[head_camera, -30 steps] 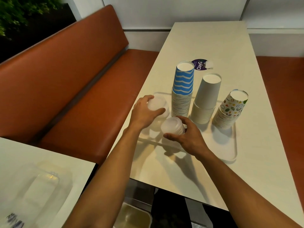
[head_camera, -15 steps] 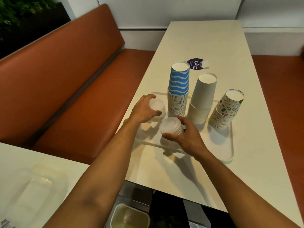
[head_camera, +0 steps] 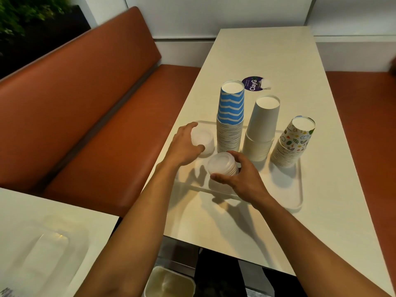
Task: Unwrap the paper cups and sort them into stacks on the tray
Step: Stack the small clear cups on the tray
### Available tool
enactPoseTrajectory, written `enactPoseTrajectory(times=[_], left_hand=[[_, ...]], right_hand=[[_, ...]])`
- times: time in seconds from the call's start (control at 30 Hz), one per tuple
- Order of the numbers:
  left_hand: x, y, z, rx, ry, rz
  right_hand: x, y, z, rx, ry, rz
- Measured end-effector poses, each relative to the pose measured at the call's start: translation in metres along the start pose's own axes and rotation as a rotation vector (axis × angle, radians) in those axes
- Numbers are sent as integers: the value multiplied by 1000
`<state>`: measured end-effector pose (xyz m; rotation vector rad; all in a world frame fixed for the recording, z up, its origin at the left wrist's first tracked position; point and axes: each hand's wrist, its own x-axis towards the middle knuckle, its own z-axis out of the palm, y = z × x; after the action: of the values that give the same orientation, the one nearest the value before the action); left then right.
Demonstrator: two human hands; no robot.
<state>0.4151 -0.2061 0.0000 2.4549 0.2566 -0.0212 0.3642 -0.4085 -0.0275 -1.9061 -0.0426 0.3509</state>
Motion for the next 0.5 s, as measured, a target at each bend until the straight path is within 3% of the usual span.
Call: enactPoseTrajectory(times=[0.1, 0.2, 0.33, 0.5], left_hand=[[-21, 6, 0, -135, 62, 42], [-39, 12, -2, -186, -103, 63], [-54, 16, 0, -56, -319, 31], [-60, 20, -1, 14, -285, 36]], right_hand=[[-2, -2, 2, -10, -7, -5], [-4, -2, 4, -10, 2, -20], [-5, -5, 4, -13, -21, -41], [-6, -6, 7, -40, -40, -42]])
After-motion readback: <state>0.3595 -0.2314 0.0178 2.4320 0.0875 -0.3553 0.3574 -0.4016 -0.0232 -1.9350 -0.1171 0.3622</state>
